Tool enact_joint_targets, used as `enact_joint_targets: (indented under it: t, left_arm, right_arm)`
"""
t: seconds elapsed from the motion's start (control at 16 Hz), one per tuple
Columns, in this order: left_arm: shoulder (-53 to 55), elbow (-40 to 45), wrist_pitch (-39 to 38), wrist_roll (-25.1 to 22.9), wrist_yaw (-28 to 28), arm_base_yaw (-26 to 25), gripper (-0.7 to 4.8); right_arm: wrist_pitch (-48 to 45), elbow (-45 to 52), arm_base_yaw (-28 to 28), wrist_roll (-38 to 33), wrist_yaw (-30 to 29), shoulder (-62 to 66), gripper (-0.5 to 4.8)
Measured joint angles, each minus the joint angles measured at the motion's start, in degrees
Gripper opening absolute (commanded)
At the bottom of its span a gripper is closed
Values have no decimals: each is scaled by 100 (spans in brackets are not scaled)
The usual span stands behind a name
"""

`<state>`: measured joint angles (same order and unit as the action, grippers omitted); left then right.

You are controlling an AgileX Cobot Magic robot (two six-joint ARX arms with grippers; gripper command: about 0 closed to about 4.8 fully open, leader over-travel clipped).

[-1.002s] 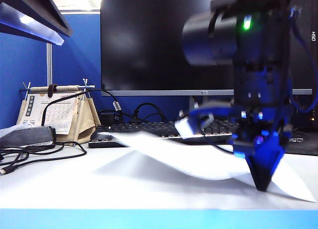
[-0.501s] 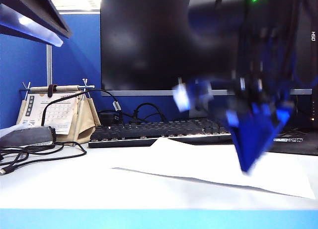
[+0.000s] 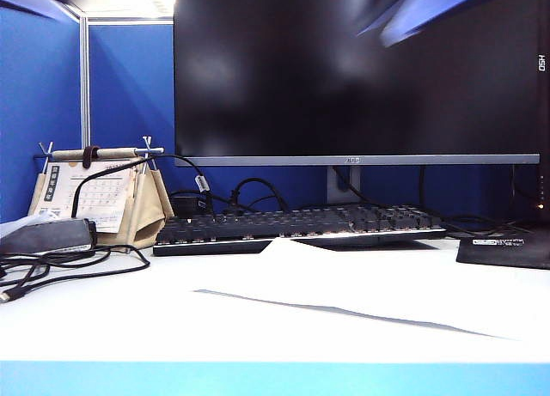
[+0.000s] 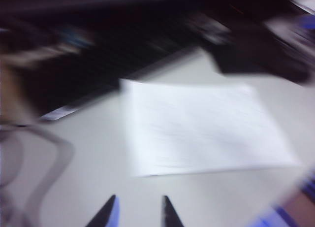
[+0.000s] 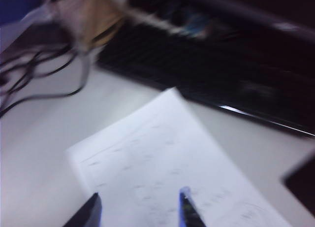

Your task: Put a wrinkled paper upside down.

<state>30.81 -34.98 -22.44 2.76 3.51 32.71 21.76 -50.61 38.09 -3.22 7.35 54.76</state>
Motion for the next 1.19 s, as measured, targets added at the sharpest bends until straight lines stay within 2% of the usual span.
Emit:
enact_joint_targets:
  t: [0.13,0.25,0.38,0.44,0.63,0.81,0.88,0.94,1.19]
  left_arm:
    - [-876,573,66,66,-472,0,120]
    - [-1950,1276,247,654,-612,0,120]
    - [-2610,1764,249,1071,-619,2,120]
    - [-2846,1982,201,1233,-621,2,120]
    - [-3032,2608,138,1512,-723,2,120]
    - [-3038,3008,162,1534,-994,2,120]
    - [-3025,3108,168,1545,-1102,2,120]
    - [-3023,3115,210,1585,-1222,2,120]
    - [-3029,3115,210,1598,-1110,4,120]
  right_arm:
    - [-197,450,-284,-184,105,-614,207]
    - [-529,1316,-505,-483,417,-1462,206]
    - [-935,2175,-595,-767,693,-2337,164]
    - [-1123,2564,-590,-850,787,-2745,163]
    - [-1405,3777,-595,-909,1056,-4052,162]
    - [-1427,4398,-597,-918,1469,-4887,161]
    - [-1390,4570,-597,-918,1711,-5056,30]
    - [-1062,4905,-599,-922,2050,-5464,-1]
    - [-1023,4909,-621,-916,2068,-5438,-1]
